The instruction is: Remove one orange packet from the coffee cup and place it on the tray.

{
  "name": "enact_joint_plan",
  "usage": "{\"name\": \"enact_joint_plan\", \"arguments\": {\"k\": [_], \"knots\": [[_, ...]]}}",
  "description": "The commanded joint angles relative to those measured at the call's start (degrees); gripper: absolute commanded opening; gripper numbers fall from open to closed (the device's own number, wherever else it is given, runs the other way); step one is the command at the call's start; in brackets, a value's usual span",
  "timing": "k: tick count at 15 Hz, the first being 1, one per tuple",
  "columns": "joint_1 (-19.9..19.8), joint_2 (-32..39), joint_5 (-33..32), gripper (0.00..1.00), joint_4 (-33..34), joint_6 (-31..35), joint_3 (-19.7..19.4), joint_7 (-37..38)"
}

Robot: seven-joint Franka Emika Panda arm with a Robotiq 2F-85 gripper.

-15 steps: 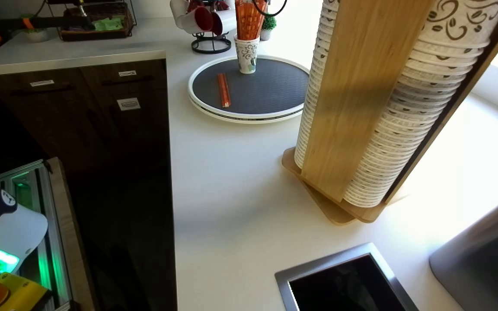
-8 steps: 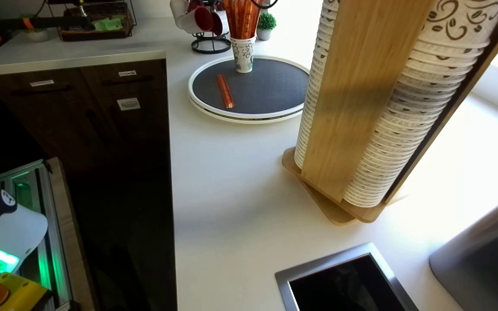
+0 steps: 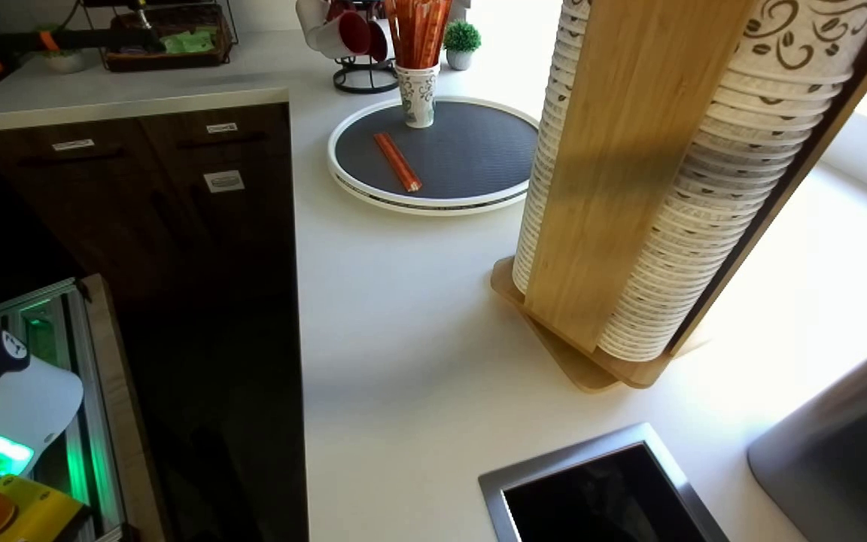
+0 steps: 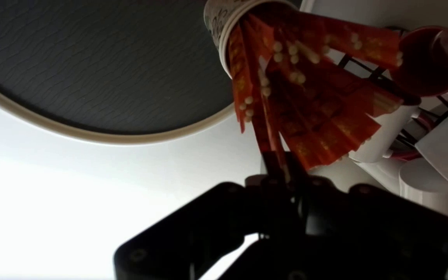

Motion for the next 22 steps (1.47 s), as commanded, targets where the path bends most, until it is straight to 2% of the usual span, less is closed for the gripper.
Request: {"name": "enact_joint_plan", "arguments": {"k": [1,15,19,22], "knots": [[0.60,1.07,-1.40,0.02,3.56,-3.09,-0.49,1.83],[-0.39,-0.82,-0.37,0.02,12.82,-12.19,-0.36,5.92],[-1.69,-1.06,1.19,0.02,15.84,-13.74,0.11,7.25],[-3.48,-1.38,4.64,0.02,17.23,-13.01,0.88,8.13]]}}
